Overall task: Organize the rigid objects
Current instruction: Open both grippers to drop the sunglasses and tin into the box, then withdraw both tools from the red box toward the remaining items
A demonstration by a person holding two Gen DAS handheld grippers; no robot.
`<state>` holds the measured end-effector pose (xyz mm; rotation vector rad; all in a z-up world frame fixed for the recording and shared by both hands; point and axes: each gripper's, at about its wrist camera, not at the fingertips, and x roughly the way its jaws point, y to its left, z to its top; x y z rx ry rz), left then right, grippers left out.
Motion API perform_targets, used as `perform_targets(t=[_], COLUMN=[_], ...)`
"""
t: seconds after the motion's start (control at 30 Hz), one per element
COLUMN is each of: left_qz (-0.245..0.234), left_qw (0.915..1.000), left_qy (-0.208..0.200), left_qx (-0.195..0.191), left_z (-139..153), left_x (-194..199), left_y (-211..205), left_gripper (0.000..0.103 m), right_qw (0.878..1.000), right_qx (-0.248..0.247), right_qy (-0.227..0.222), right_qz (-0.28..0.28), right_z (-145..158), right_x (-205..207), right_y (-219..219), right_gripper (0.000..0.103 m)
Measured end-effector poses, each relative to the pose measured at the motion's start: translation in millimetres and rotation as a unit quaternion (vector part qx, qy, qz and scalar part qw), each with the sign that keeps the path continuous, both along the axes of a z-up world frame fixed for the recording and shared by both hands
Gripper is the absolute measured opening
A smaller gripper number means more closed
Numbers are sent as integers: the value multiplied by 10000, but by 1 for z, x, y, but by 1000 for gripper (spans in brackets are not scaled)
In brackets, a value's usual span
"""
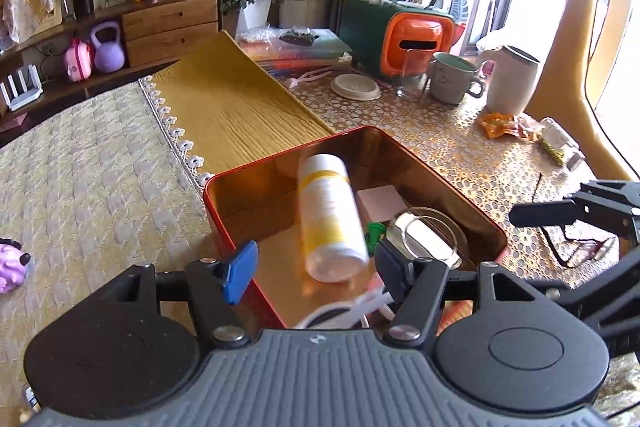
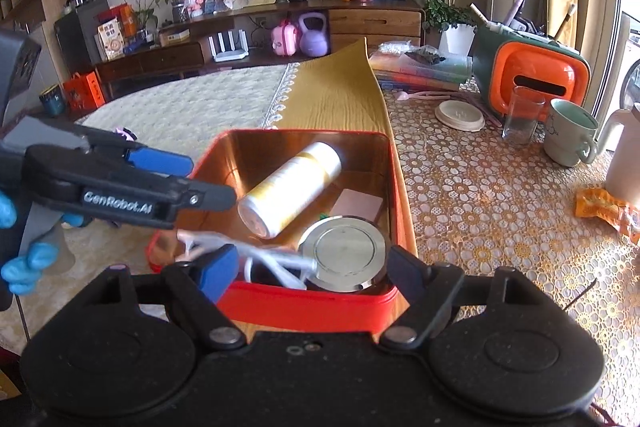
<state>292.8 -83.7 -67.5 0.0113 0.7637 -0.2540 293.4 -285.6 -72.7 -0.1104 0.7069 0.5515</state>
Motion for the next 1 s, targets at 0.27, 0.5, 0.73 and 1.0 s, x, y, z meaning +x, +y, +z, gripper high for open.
perform_targets(t=[0.27,0.5,0.73,1.0], left_qz=[-16,138,574,1092], left_qw=[9997,9992,9973,9929], left_qy=[-233,-364,-465,-461], left_qx=[-98,-113,-34,21], left_z=[21,35,39,28], left_x=[-38,-73,-108,-139], left_y=[14,37,81,135], left_gripper=[64,68,80,84], right_qw=[9999,9993,9974,9956], right_qx=[104,240,378,390], right_qy=[-82,-175,-253,-260], right_qz=[75,229,556,812], right_z=[16,32,37,33], right_x=[-20,-39,-57,-66], right_y=[8,26,58,101], right_gripper=[82,86,99,102])
